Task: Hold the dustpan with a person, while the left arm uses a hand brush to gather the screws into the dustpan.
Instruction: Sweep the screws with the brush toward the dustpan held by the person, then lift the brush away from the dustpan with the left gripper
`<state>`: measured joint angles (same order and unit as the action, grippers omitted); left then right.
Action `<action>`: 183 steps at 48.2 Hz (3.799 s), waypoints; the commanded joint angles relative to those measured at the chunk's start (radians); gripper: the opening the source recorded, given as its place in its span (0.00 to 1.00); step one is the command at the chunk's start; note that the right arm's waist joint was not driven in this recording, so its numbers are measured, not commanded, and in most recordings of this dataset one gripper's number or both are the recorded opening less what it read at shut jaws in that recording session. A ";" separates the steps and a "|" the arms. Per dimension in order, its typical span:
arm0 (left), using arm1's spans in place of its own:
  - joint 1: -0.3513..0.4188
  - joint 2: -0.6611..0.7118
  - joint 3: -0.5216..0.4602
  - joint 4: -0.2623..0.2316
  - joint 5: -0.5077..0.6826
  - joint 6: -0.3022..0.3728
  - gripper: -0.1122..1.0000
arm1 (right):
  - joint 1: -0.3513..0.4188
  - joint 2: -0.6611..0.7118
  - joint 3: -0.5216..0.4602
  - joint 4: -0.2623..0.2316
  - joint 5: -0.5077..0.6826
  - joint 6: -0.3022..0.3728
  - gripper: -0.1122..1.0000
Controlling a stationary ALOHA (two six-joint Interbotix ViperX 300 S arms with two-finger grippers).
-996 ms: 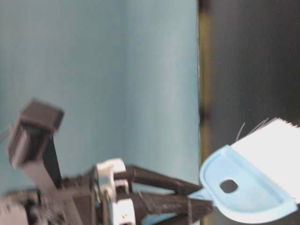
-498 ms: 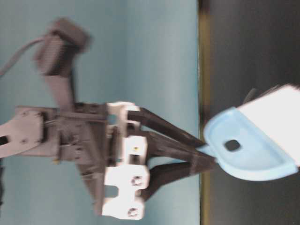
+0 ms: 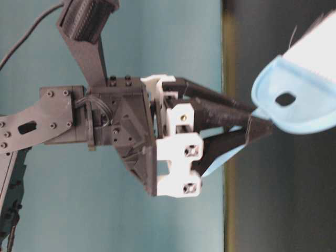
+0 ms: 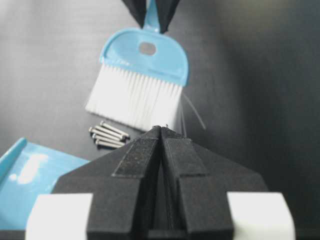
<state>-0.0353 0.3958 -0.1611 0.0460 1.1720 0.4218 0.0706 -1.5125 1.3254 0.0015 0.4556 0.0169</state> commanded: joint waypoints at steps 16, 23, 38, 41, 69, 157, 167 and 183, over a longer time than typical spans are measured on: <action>-0.037 0.074 -0.135 0.002 -0.028 0.000 0.37 | 0.000 0.006 -0.006 0.000 -0.005 -0.005 0.10; -0.052 0.106 -0.204 0.002 -0.041 0.000 0.37 | 0.000 0.006 -0.006 0.000 -0.005 -0.005 0.10; -0.074 0.199 -0.399 0.002 -0.063 0.000 0.37 | 0.000 0.006 -0.006 0.000 -0.005 -0.005 0.10; -0.075 0.218 -0.439 0.002 -0.083 0.000 0.37 | 0.000 0.006 -0.008 0.000 -0.005 -0.005 0.10; -0.083 0.270 -0.557 0.002 -0.213 -0.002 0.37 | 0.000 0.006 -0.006 0.000 -0.005 -0.005 0.10; 0.009 -0.548 0.874 0.002 -1.066 -0.199 0.37 | 0.000 0.006 -0.008 0.000 -0.005 -0.005 0.10; 0.002 -0.572 0.977 0.003 -1.223 -0.199 0.37 | 0.000 0.006 -0.006 0.000 -0.005 -0.005 0.10; 0.005 -0.578 1.032 0.003 -1.293 -0.199 0.37 | 0.000 0.006 -0.006 0.000 -0.005 -0.005 0.10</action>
<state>-0.0322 -0.1733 0.8744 0.0476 -0.1104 0.2255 0.0706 -1.5125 1.3254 0.0015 0.4571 0.0169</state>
